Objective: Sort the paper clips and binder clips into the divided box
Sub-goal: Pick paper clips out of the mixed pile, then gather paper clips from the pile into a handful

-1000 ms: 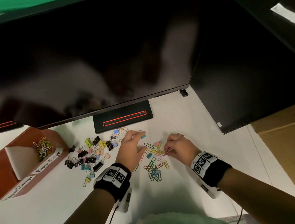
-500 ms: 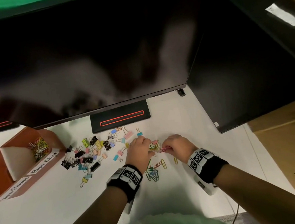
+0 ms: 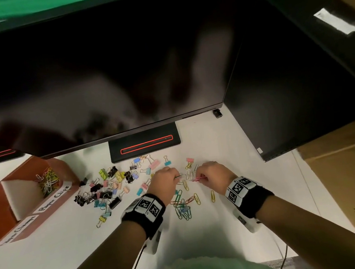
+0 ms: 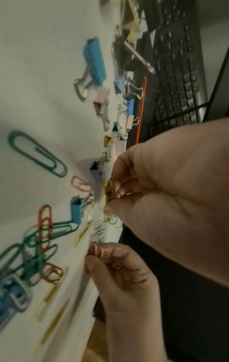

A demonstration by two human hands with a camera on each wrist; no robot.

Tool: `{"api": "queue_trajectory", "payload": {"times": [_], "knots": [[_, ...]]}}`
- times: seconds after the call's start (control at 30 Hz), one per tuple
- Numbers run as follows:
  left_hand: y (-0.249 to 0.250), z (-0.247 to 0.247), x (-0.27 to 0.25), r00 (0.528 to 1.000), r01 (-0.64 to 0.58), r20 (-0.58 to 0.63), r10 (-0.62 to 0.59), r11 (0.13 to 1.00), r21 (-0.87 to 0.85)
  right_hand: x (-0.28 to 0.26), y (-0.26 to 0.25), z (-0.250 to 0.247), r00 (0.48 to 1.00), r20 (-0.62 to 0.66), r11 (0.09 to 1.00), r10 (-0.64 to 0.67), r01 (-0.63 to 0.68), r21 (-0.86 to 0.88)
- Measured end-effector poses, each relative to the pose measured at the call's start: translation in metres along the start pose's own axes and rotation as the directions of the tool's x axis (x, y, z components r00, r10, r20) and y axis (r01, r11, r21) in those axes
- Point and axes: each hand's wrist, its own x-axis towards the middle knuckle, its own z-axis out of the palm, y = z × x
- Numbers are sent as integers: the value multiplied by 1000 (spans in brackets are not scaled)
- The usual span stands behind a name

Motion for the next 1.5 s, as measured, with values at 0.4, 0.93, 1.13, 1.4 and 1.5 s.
{"api": "queue_trajectory", "payload": {"times": [0.4, 0.93, 1.13, 1.4, 1.5], "knots": [[-66, -100, -74, 923, 95, -330, -199, 948, -305, 16, -44, -12, 998, 60, 1000, 21, -19, -25], [-247, -187, -135, 778, 441, -264, -570, 795, -415, 187, -366, 23, 965, 1, 965, -260, 260, -9], [-237, -187, -136, 859, 244, -373, -351, 921, -305, 175, -348, 34, 954, -91, 934, -287, 299, 197], [-160, -134, -111, 974, -75, -227, 8, 955, -287, 83, -168, 3, 980, -190, 995, -55, 70, 74], [-126, -105, -93, 991, -100, -113, 70, 952, -288, 45, -98, -8, 969, -188, 987, 162, -157, 37]]}}
